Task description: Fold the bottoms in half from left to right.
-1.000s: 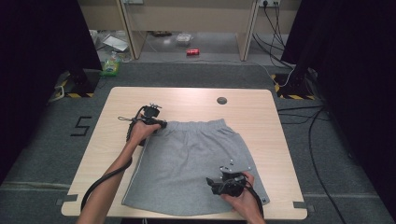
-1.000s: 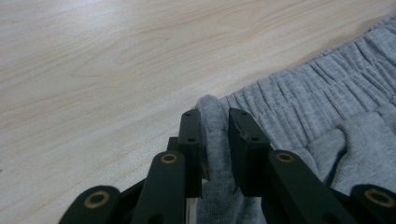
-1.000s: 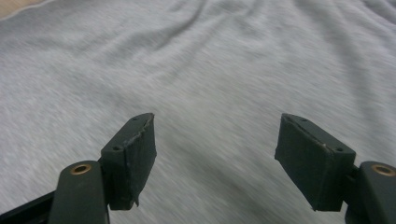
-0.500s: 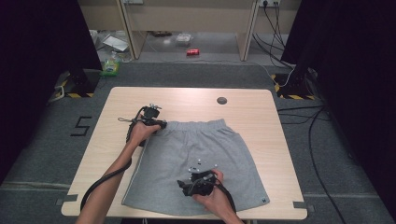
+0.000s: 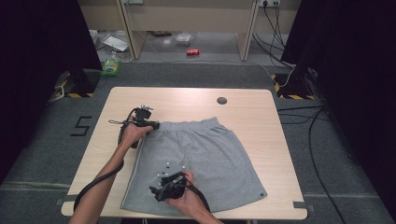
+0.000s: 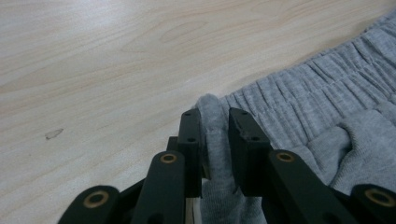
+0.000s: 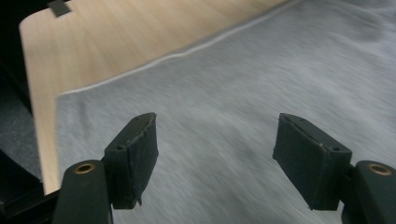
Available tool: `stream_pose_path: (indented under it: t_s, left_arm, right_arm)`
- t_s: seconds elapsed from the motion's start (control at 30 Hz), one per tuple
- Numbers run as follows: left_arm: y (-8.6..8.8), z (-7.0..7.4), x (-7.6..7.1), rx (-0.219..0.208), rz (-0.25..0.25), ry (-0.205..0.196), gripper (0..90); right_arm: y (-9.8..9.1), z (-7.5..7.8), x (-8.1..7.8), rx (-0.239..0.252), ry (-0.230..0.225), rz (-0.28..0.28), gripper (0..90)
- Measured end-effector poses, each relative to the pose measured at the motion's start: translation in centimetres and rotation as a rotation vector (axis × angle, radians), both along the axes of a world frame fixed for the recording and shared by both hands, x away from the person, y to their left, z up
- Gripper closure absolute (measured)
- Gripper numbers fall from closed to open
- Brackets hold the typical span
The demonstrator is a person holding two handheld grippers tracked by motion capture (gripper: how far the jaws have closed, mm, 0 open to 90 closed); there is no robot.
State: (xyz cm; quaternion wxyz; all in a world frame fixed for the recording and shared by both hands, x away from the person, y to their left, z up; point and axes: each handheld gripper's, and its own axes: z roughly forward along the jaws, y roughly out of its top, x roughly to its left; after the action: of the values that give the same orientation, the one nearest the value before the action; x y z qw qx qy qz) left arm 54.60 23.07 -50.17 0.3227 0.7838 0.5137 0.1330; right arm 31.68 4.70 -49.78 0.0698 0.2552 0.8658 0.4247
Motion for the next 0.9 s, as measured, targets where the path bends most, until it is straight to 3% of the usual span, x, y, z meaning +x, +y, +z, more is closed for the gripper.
stream_pose_path:
  t_s: [0.17, 0.43, 0.5, 0.67, 0.77, 0.83, 0.9]
  left_arm:
    - [0.0, 0.0, 0.0, 0.001, 0.001, 0.004, 74.7]
    - [0.0, 0.0, 0.1, 0.0, -0.001, 0.005, 74.7]
    - [0.0, 0.0, 0.1, 0.0, 0.0, 0.005, 74.6]
    - [0.0, 0.0, 0.1, -0.001, -0.001, 0.006, 74.6]
    - [0.0, 0.0, 0.1, -0.001, -0.001, 0.005, 74.6]
    - [0.1, 0.0, 0.1, -0.003, -0.002, 0.006, 74.5]
    - [0.1, 0.0, 0.1, -0.005, -0.002, 0.008, 74.5]
  right_arm:
    - [2.1, -0.3, -0.6, -0.003, 0.022, 0.037, 34.3]
    - [4.7, -0.7, -1.8, -0.014, 0.018, 0.086, 34.1]
    - [5.8, -1.0, -2.5, -0.009, 0.047, 0.099, 33.3]
    - [7.1, -1.5, -3.1, -0.044, 0.002, 0.14, 32.7]
    - [7.6, -1.6, -3.5, -0.039, 0.021, 0.156, 32.7]
    - [8.3, -1.7, -3.7, -0.055, 0.007, 0.181, 33.4]
    - [8.7, -2.0, -3.8, -0.06, 0.017, 0.189, 41.1]
